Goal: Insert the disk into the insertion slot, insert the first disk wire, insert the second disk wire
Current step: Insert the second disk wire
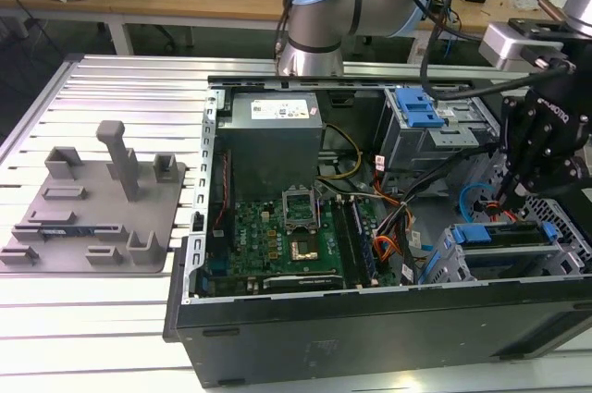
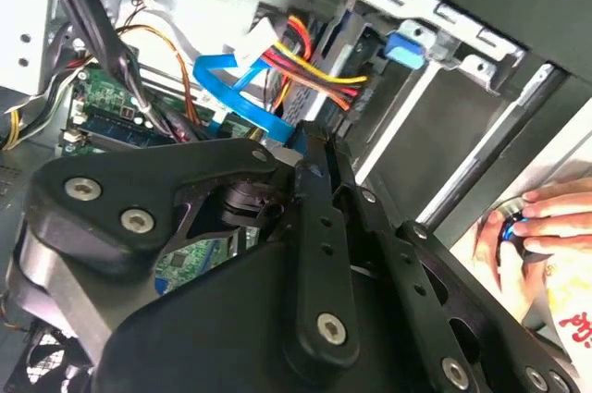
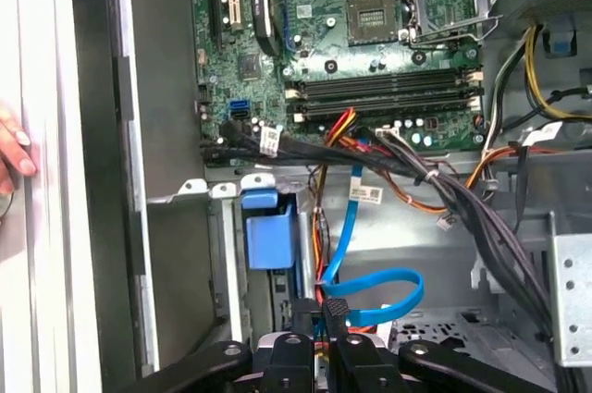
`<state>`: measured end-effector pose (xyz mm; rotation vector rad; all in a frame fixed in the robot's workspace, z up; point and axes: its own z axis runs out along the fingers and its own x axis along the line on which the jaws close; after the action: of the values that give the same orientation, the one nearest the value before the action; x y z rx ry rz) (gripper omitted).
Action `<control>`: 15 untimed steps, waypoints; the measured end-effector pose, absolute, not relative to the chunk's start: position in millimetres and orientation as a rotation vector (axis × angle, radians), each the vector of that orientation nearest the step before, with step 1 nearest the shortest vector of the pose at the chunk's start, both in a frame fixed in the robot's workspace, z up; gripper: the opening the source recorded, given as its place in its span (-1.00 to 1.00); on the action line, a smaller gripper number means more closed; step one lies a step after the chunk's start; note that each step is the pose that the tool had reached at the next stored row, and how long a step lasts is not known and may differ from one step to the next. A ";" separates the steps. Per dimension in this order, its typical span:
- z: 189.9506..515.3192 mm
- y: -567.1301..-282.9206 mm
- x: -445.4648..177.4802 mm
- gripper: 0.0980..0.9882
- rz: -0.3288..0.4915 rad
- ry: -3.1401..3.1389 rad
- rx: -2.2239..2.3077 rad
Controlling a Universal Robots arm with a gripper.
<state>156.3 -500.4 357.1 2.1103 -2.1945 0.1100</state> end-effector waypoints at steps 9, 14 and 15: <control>356.7 -504.3 157.4 -0.86 0.106 -2.188 2.122; 355.4 -513.8 156.3 -0.86 0.101 -2.142 2.184; 355.1 -515.6 156.2 -0.86 0.099 -2.143 2.185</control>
<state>156.2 -515.6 355.1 2.1851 -2.1431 0.0989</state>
